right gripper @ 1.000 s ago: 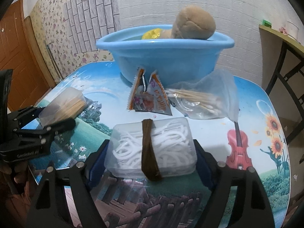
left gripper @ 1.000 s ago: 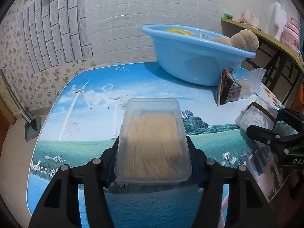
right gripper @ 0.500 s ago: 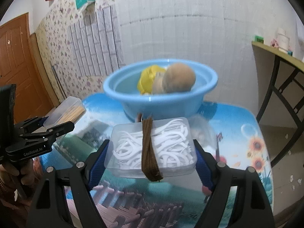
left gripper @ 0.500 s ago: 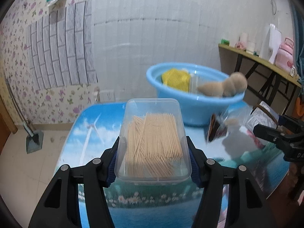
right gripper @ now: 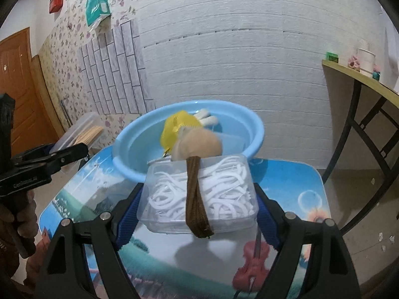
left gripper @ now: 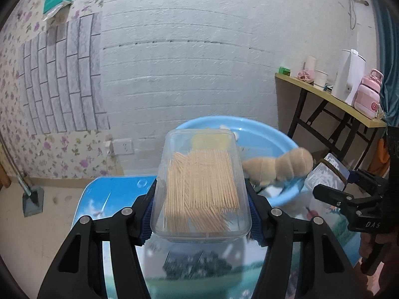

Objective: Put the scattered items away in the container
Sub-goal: 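Carry both boxes over the basin and open both grippers to release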

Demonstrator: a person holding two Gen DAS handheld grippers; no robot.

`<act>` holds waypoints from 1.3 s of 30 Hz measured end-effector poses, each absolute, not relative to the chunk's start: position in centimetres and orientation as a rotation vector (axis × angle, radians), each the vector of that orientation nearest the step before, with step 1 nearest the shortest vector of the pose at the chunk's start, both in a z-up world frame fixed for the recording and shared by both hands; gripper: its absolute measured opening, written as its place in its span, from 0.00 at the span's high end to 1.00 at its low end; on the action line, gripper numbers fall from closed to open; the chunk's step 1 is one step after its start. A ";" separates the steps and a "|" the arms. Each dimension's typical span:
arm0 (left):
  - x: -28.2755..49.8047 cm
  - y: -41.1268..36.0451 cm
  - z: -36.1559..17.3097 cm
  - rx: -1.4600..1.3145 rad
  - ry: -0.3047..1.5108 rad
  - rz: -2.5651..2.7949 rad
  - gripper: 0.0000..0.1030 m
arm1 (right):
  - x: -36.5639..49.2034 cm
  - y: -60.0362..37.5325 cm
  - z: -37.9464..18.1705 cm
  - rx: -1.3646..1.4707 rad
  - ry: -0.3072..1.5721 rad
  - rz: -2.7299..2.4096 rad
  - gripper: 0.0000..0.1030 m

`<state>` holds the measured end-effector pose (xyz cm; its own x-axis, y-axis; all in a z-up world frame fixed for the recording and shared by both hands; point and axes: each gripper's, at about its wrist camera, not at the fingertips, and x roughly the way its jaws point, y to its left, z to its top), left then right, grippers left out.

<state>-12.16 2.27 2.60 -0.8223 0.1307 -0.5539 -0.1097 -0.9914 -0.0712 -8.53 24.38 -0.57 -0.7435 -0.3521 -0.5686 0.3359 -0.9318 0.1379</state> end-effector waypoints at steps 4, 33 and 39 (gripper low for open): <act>-14.1 3.4 2.8 -0.892 -0.039 2.862 0.42 | -10.1 24.8 0.0 0.849 -0.035 -2.641 0.20; -19.1 6.3 1.5 -0.960 0.063 2.827 0.35 | -15.7 27.1 -0.5 0.773 -0.156 -2.607 0.05; -18.4 6.2 2.5 -0.938 0.014 2.881 0.24 | -13.5 33.3 0.3 0.752 -0.196 -2.724 0.05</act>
<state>-18.39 6.20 2.45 -0.8026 0.1030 -0.5876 -0.1088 -0.9937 -0.0257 -13.49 33.28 0.32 -0.8152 -0.3283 -0.4772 0.2567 -0.9433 0.2104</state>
